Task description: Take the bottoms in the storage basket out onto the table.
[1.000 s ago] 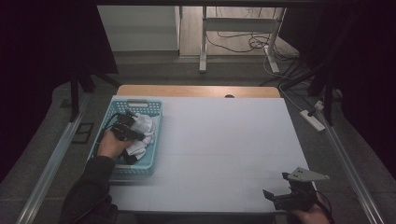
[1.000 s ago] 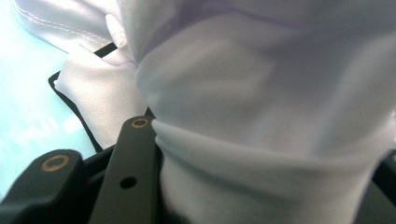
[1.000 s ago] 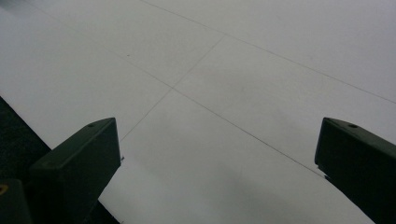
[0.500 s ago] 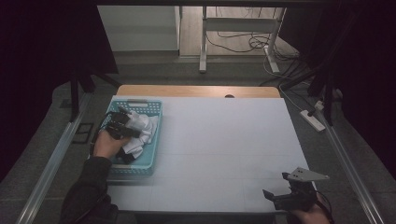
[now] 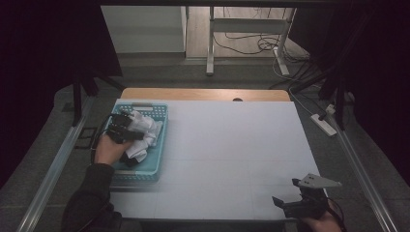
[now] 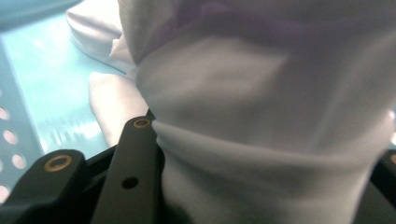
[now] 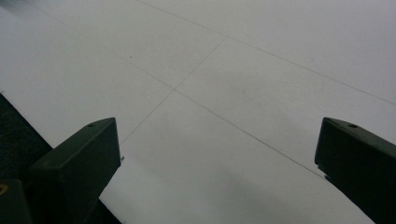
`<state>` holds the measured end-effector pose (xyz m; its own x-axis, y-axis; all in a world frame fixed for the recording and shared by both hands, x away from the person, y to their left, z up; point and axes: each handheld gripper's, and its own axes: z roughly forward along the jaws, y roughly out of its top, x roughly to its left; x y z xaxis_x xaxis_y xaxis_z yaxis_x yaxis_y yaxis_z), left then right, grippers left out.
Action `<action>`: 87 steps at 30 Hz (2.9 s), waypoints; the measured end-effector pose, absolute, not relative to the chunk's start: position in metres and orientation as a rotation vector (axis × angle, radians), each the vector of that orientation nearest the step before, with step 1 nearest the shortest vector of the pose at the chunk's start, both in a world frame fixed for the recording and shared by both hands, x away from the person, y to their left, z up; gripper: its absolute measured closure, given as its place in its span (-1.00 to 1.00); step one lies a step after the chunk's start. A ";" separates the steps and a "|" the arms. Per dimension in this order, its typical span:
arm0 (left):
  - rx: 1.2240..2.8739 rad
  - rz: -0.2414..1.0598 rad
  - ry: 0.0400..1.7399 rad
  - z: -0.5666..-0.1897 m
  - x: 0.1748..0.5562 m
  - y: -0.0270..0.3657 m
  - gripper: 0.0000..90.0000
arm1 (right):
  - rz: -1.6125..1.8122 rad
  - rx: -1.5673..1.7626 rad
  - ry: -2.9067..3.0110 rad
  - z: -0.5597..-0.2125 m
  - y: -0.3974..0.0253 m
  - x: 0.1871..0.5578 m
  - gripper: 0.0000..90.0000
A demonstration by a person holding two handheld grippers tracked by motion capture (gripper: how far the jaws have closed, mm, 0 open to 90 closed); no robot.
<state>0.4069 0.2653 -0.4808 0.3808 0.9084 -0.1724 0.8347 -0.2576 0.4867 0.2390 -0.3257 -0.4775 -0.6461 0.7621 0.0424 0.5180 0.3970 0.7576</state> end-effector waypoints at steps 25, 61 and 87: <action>2.057 0.287 1.397 -0.443 0.390 0.264 0.41 | 1.118 1.109 2.347 -0.477 -0.327 0.239 -0.99; 2.023 0.348 1.243 -0.396 0.368 0.234 0.41 | 1.123 1.112 2.353 -0.477 -0.327 0.239 -0.99; 2.113 0.317 1.100 -0.386 0.369 0.180 0.40 | 1.119 1.116 2.356 -0.477 -0.327 0.239 -0.99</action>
<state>0.3688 0.1795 -0.3863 0.6055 0.7887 -0.1062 0.6112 -0.3753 0.6969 0.2393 -0.3265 -0.4774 -0.6516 0.7567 0.0535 0.5197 0.3939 0.7581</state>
